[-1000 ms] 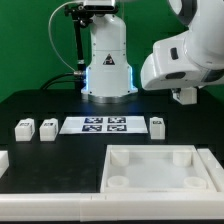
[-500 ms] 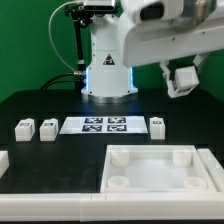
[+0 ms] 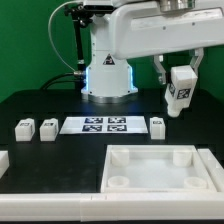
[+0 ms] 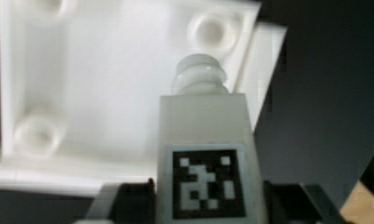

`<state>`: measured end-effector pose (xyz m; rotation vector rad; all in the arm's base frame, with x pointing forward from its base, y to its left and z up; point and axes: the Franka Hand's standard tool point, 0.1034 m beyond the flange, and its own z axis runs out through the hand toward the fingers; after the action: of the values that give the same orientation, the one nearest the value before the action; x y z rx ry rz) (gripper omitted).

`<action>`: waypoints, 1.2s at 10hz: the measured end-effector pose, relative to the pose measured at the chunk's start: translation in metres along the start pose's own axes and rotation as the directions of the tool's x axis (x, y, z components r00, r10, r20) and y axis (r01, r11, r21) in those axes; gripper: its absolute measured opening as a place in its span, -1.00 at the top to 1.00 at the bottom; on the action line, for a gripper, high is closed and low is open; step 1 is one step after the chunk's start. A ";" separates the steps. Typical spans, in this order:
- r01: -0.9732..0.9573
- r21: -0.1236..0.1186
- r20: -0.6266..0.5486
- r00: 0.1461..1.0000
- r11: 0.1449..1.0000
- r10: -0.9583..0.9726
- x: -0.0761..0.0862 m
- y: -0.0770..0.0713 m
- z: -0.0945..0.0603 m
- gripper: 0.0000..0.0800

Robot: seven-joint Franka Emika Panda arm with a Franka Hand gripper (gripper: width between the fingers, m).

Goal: Assemble one leg

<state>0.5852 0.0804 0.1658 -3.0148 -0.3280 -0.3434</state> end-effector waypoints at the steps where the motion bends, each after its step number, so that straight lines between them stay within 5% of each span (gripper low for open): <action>1: 0.017 -0.015 -0.062 0.998 1.000 -0.018 0.020 0.014 -0.003 0.27; 3: 0.029 -0.060 -0.254 0.966 0.998 -0.043 0.052 0.019 -0.013 0.27; 8: 0.033 -0.059 -0.233 0.971 0.998 -0.046 0.039 0.019 -0.003 0.27; 10: 0.038 -0.040 -0.261 0.964 0.998 -0.048 0.037 -0.001 0.032 0.27; 12: 0.037 -0.046 -0.310 0.949 0.998 -0.050 0.037 -0.004 0.045 0.27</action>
Offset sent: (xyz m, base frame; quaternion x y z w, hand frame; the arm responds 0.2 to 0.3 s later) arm 0.0000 0.0000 0.0000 0.0000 0.0899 0.0000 0.9960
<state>0.6295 0.0972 0.1307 -2.9273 -0.3632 -0.8266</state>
